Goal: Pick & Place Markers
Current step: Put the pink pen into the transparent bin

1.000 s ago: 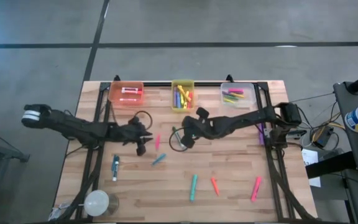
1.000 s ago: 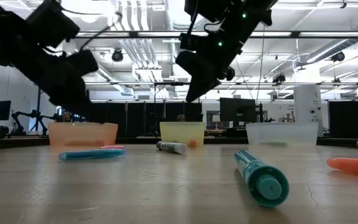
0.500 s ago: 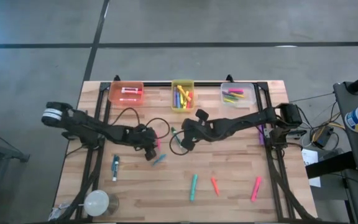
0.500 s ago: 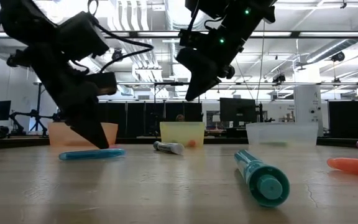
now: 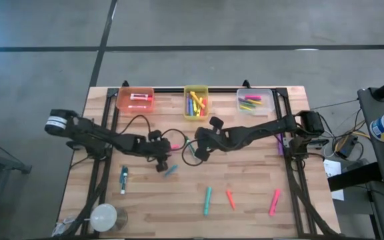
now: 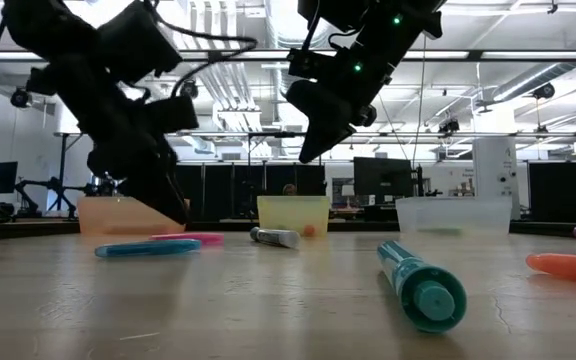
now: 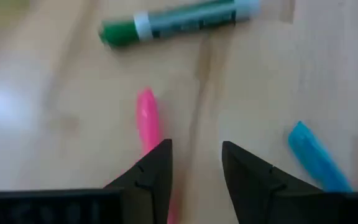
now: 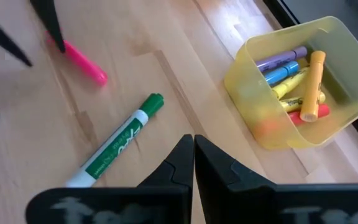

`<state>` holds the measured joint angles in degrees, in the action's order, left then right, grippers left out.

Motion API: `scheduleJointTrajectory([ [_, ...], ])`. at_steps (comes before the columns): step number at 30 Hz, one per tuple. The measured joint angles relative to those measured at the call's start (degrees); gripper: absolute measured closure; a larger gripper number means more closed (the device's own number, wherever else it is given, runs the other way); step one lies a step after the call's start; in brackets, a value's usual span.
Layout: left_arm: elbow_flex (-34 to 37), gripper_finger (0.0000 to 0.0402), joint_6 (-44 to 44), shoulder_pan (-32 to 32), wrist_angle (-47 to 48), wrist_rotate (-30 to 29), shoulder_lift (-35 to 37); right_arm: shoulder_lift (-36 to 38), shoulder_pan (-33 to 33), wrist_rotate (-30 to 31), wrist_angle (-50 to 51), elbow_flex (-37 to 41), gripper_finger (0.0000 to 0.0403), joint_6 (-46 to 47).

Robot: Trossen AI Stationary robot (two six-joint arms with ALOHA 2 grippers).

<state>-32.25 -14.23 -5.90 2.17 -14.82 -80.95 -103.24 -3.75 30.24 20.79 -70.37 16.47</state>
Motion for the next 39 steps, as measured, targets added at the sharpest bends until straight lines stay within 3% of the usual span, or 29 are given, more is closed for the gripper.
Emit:
scheduleJointTrajectory([
  [4, -0.25, 0.0266, 5.13, 0.58, 3.42, -2.51, 2.24, 0.0, 0.0, -0.02, -0.02, 0.05, 0.0394, 0.0],
  [20, 0.83, 0.0269, 3.32, 4.12, 7.99, 3.85, -0.5, 0.0, 0.0, -0.07, -0.02, 0.33, 0.0394, -0.18],
  [24, 2.31, 0.0299, 2.99, 4.08, 7.63, 4.72, -0.41, 0.0, 0.0, -0.18, 0.0, 0.55, 0.0394, 0.25],
  [30, 4.51, 0.0381, 3.07, 4.06, 5.56, 5.29, -0.42, 0.0, 0.0, -0.24, -0.02, 1.7, 0.0394, 0.28],
  [34, 4.7, 0.0384, 4.03, 4.06, 4.57, 5.15, 0.64, 0.02, 0.0, -0.22, -1.44, 4.24, 0.0394, 2.85],
  [39, 5.78, 0.0384, 5.24, 5.17, 5.3, 5.06, 6.4, 1.09, -0.11, -0.27, -10.75, 11.91, 0.0394, 3.05],
])
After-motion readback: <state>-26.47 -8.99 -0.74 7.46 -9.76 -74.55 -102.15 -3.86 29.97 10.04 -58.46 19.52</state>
